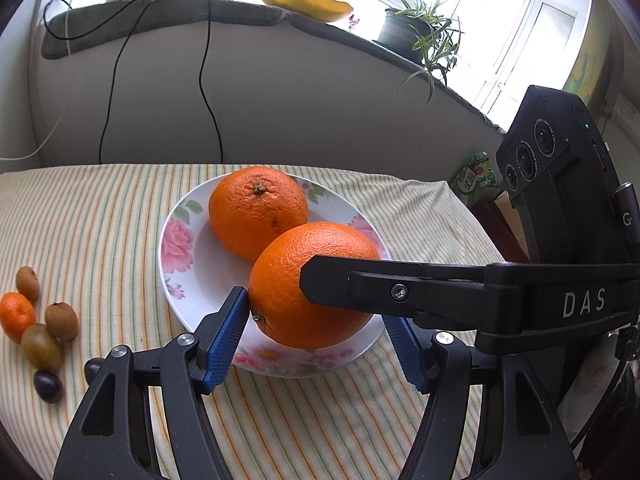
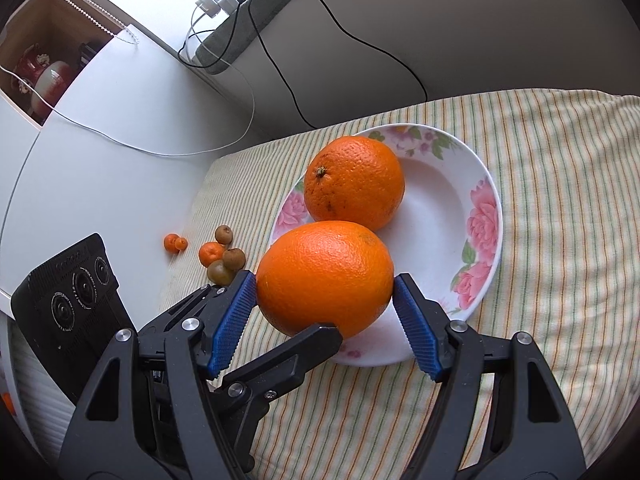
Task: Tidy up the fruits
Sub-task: 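Lift the second orange with the right gripper and carry it to the bowl, then set the orange beside the first one and open the right gripper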
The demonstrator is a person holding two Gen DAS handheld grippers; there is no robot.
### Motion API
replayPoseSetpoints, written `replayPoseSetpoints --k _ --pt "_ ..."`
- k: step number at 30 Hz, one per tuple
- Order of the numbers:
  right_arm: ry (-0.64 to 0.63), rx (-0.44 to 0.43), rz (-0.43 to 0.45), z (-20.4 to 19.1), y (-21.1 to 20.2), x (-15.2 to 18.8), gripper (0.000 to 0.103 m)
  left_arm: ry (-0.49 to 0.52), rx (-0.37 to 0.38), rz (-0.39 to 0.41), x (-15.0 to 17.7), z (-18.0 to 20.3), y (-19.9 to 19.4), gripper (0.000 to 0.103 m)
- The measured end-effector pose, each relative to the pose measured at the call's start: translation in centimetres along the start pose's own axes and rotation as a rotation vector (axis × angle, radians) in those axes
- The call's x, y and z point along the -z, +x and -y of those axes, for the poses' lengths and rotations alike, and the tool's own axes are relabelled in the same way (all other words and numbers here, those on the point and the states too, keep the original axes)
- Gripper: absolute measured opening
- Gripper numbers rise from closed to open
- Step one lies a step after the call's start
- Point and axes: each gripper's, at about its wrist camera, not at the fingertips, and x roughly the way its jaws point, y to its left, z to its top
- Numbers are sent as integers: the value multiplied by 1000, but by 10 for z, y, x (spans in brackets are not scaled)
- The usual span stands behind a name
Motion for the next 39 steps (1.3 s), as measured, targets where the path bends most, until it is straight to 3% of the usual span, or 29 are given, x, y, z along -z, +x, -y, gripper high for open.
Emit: replayPoseSetpoints --k 10,17,27,39 --pt "-27 22 0 1 4 -3 74 2 -38 -24 -1 -1 7 66" --pt "-132 80 55 -15 -10 -7 79 11 -28 23 -6 -1 -7 65" --pt "-133 111 94 -14 -21 -2 81 12 -44 41 1 -4 -18 66" --pt "-233 128 224 -31 -36 12 85 15 -102 112 26 -21 -55 68"
